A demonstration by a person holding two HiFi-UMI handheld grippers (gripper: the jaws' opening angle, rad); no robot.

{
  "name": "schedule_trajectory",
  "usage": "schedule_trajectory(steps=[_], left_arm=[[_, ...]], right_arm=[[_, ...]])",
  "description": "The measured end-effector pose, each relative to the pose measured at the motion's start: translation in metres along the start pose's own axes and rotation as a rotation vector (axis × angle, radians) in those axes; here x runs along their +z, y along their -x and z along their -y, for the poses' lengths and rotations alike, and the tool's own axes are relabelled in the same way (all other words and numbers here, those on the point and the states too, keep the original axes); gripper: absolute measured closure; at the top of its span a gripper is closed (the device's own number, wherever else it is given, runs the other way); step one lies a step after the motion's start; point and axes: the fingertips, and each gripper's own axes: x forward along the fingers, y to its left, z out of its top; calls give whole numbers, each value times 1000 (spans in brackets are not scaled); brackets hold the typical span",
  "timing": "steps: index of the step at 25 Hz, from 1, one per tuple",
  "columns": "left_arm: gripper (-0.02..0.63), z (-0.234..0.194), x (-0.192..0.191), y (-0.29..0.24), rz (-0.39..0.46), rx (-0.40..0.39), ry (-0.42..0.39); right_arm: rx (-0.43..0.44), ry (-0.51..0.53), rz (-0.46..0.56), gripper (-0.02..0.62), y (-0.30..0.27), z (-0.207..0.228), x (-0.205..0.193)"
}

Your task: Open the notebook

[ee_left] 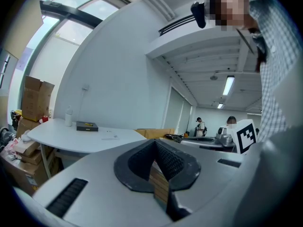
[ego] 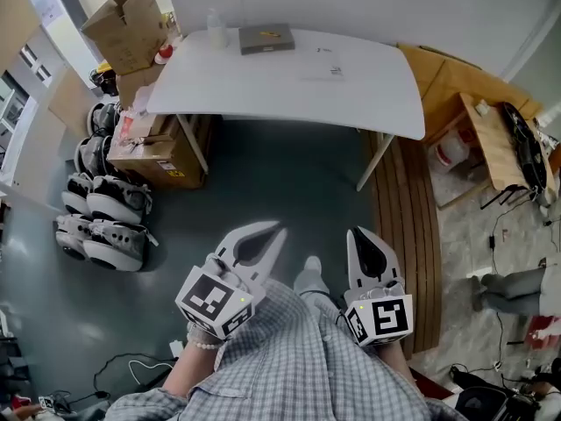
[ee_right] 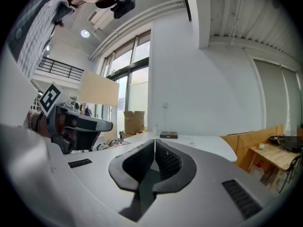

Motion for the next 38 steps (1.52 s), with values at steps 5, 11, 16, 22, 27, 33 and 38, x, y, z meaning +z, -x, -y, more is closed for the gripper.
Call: schedule_trajectory(steps=[5,11,16,22,27,33,38], left_arm=[[600,-13,4,-33,-9,10,13],[600,-21,17,-78,-12,38,14],[600,-25,24,-108,-11,59,13],[600,-28,34,-146,-9,76,1],[600,-33,36,-164,-10,103,5],[600,-33,40,-179,-9,106,7],[600,-38,39,-189,-14,100,6]], right_arm=[[15,-2,-3,572,-25,26,0],[40,-12,-11,572,-54,67,5],[71,6,2,572,-76,96,9],[87,-2,21,572,-95,132,14],[101,-4,19,572,-105,152,12],[107,-9,24,572,-113,166,12],[97,-16,20,572,-119,173,12]])
